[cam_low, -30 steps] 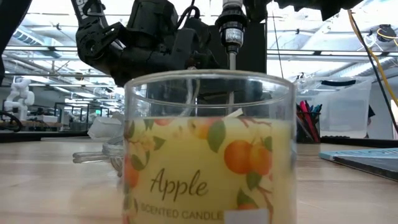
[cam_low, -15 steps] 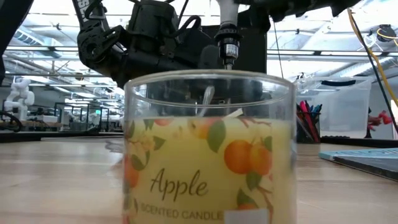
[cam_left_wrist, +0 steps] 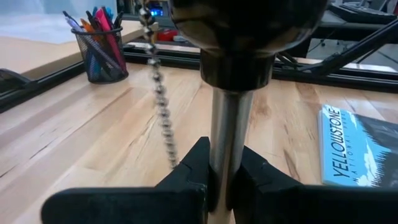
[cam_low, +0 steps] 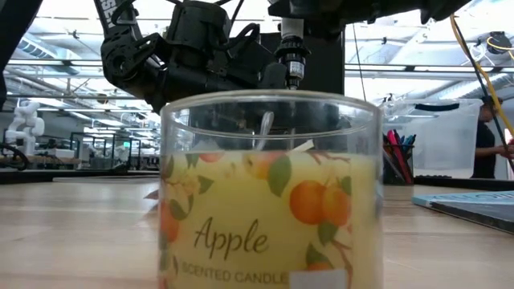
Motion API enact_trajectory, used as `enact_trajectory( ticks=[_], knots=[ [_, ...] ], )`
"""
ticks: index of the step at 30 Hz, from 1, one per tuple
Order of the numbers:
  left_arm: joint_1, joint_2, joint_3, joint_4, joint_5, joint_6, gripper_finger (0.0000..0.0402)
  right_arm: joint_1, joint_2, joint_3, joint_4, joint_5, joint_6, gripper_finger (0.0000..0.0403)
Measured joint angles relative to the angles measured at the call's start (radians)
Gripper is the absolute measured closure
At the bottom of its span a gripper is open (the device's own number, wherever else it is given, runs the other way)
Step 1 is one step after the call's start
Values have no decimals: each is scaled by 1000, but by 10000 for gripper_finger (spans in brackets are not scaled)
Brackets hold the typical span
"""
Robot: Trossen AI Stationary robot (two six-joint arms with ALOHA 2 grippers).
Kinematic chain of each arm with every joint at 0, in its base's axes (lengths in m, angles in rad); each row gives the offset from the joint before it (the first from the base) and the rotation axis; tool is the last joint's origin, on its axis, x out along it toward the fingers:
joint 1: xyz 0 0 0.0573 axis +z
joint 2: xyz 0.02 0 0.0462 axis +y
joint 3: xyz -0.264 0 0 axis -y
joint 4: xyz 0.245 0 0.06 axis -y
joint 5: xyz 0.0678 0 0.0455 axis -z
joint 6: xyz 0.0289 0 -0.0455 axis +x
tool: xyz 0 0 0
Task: Screw lightbulb
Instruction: Remove the white lightbulb from the brown lamp
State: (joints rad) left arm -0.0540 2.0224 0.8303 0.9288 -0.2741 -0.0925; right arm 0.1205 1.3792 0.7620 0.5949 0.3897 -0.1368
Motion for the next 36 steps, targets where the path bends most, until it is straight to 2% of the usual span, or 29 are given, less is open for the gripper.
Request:
enact_trajectory(
  ticks=[8,16,20,23,28,36],
  knots=[
    [0,0,0,-3,20,1,371,-1,-47,0,-20,-13,-22,97],
    [4,0,-1,-4,67,22,371,-1,-56,-2,-49,-56,-1,185],
    [3,0,-1,-4,119,28,371,-2,-56,-2,-62,-67,-14,211],
    [0,0,-1,-4,139,29,371,-18,-56,-3,-62,-139,-22,216],
    [2,0,-2,-4,232,37,371,-63,-57,-3,-68,-270,2,219],
    [4,0,-1,-5,368,56,371,-140,-60,-2,-93,-552,2,220]
  ],
)
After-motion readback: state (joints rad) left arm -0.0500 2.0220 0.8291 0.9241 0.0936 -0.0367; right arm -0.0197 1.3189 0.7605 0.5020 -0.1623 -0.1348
